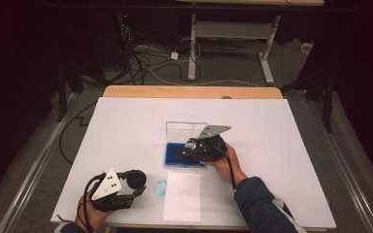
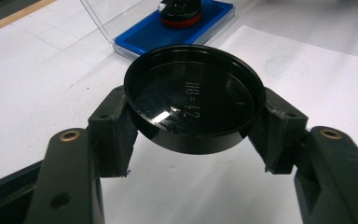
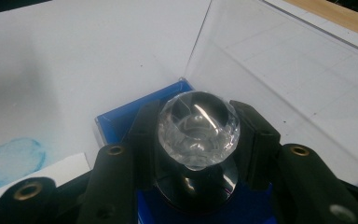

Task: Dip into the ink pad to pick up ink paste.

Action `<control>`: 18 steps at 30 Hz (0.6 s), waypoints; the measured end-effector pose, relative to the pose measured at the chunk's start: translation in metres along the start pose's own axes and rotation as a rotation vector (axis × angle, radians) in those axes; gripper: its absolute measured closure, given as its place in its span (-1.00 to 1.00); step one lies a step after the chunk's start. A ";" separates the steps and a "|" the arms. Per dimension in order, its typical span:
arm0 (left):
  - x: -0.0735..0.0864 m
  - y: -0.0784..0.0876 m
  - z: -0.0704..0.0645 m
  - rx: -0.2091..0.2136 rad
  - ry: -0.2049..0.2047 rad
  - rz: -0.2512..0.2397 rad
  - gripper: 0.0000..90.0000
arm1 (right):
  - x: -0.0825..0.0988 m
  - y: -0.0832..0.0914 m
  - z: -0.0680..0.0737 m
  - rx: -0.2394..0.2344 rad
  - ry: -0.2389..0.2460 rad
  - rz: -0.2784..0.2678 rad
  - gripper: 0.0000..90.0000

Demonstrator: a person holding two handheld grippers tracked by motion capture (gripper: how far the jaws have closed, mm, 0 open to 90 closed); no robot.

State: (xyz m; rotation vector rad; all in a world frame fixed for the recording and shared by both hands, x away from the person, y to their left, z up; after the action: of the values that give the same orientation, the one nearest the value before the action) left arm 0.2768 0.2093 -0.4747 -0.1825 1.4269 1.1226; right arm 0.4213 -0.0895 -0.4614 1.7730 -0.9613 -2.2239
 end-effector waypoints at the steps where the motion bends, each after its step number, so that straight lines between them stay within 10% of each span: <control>1: 0.000 0.000 0.000 0.000 0.000 0.000 -0.18 | 0.000 0.000 0.000 0.000 0.001 0.001 0.27; 18: 0.000 0.001 0.000 0.003 0.004 -0.001 -0.18 | 0.000 0.000 0.000 -0.005 0.000 -0.001 0.27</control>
State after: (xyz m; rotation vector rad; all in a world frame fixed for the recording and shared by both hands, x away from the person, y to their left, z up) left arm 0.2759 0.2095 -0.4745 -0.1831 1.4315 1.1193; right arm 0.4216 -0.0900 -0.4615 1.7716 -0.9550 -2.2248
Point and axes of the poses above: each handheld gripper's, and its own axes: y roughly backward along the jaws, x roughly out of its underside, z roughly to its left, the point moved 2 cm from there along -y, roughly forward along the jaws, and after that the axes turned 11 degrees about -x, right-handed, at the moved point
